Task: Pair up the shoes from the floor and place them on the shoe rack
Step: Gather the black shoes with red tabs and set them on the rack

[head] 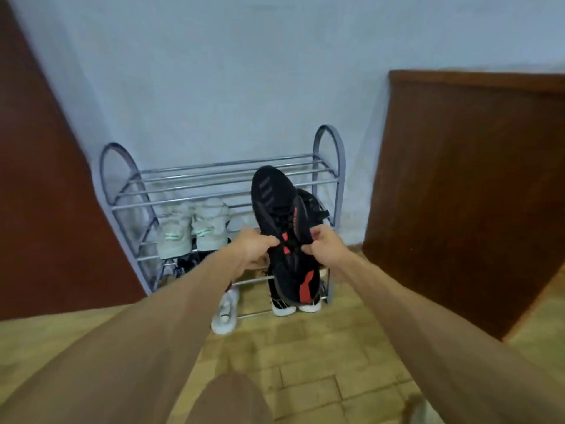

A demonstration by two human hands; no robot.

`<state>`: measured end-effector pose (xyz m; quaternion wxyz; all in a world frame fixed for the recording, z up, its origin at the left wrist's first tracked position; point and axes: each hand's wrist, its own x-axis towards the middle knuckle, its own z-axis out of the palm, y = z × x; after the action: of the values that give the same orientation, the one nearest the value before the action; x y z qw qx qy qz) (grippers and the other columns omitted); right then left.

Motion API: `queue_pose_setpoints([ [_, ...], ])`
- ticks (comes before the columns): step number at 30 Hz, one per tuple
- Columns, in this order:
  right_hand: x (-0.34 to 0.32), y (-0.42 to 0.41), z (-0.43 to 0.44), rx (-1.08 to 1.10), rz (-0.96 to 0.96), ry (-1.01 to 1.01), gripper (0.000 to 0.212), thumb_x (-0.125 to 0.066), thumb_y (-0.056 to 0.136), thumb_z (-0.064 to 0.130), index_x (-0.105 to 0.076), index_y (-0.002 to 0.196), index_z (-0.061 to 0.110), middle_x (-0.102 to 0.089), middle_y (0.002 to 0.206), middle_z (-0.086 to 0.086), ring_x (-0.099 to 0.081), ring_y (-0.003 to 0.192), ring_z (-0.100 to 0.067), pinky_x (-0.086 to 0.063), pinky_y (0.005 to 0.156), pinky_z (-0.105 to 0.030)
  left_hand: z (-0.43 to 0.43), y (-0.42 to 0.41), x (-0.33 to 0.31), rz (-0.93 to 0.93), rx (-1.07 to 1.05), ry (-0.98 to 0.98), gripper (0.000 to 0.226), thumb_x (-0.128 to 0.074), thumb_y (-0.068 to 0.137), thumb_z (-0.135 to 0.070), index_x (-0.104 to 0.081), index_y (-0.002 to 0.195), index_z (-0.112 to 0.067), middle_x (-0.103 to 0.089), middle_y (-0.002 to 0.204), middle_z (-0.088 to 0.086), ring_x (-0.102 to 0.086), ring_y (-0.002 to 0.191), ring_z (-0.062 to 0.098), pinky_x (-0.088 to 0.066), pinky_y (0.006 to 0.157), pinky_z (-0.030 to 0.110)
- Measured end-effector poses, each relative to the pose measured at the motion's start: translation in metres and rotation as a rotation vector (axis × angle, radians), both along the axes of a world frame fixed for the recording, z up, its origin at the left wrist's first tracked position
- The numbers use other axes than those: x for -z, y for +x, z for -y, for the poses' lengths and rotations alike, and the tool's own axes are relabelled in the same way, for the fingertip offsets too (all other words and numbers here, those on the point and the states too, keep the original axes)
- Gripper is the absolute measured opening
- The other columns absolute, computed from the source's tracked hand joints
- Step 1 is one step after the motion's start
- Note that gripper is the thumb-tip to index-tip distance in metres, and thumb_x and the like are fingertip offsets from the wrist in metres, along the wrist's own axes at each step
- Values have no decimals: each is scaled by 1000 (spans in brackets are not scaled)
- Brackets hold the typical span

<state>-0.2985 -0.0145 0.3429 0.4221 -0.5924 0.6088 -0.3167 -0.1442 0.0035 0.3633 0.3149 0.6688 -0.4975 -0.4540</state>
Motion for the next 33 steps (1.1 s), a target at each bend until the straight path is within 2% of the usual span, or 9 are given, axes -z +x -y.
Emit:
queue_pose_setpoints([
  [5, -59, 67, 1, -76, 52, -112, 18, -66, 85, 3, -58, 101, 7, -63, 93, -5, -62, 98, -25, -50, 88, -38, -20, 63, -42, -137, -94, -107, 25, -56, 94, -17, -57, 118, -11, -66, 100, 7, -64, 85, 26, -58, 73, 45],
  [9, -77, 123, -10, -161, 76, -131, 36, -72, 82, 12, -59, 115, 11, -68, 111, -9, -65, 104, -26, -51, 96, -42, -45, 124, -55, -217, -224, -187, 28, -57, 93, -14, -57, 120, -8, -67, 96, 6, -67, 81, 26, -60, 66, 44],
  [12, -73, 166, -23, -315, -28, -109, 30, -69, 85, 12, -61, 114, 13, -68, 108, -9, -64, 98, -23, -51, 91, -37, -71, 167, -51, -261, -306, -211, 31, -57, 93, -13, -55, 123, -6, -66, 111, 12, -68, 87, 30, -60, 71, 49],
  [14, -63, 196, -35, -412, -78, -84, 20, -67, 85, 14, -62, 104, 18, -70, 106, -12, -66, 94, -26, -55, 87, -41, -91, 194, -44, -270, -368, -204, 27, -56, 94, -12, -54, 120, -7, -64, 111, 13, -67, 78, 27, -60, 67, 45],
  [17, -46, 245, -57, -527, -89, 25, 17, -61, 90, 14, -60, 107, 17, -66, 97, -9, -64, 82, -24, -54, 69, -36, -128, 235, -27, -273, -467, -160, 28, -56, 94, -13, -54, 121, -6, -64, 118, 21, -67, 85, 34, -60, 65, 44],
  [20, -30, 290, -74, -642, -166, 122, 32, -58, 91, 14, -59, 122, 14, -67, 110, -12, -66, 96, -32, -57, 80, -44, -164, 274, -7, -290, -542, -125, 37, -54, 94, -13, -50, 130, -4, -62, 122, 24, -65, 92, 35, -58, 68, 46],
  [23, -9, 326, -101, -722, -215, 171, 35, -54, 92, 9, -56, 127, 8, -64, 119, -19, -66, 104, -38, -55, 86, -51, -197, 305, 12, -315, -607, -85, 34, -51, 95, -14, -51, 127, -2, -62, 113, 18, -65, 85, 31, -59, 74, 46],
  [29, 40, 364, -152, -780, -325, 208, 27, -62, 84, 4, -64, 110, -6, -68, 103, -25, -71, 82, -44, -58, 71, -59, -249, 340, 82, -379, -658, 75, 36, -45, 96, -24, -52, 128, -10, -59, 122, 10, -64, 99, 27, -57, 82, 39],
  [33, 86, 370, -180, -811, -381, 305, 26, -58, 89, 10, -63, 113, -1, -68, 110, -19, -68, 94, -38, -58, 73, -56, -276, 332, 141, -382, -757, 137, 34, -43, 97, -32, -53, 122, -10, -57, 114, 9, -61, 91, 24, -54, 85, 37],
])
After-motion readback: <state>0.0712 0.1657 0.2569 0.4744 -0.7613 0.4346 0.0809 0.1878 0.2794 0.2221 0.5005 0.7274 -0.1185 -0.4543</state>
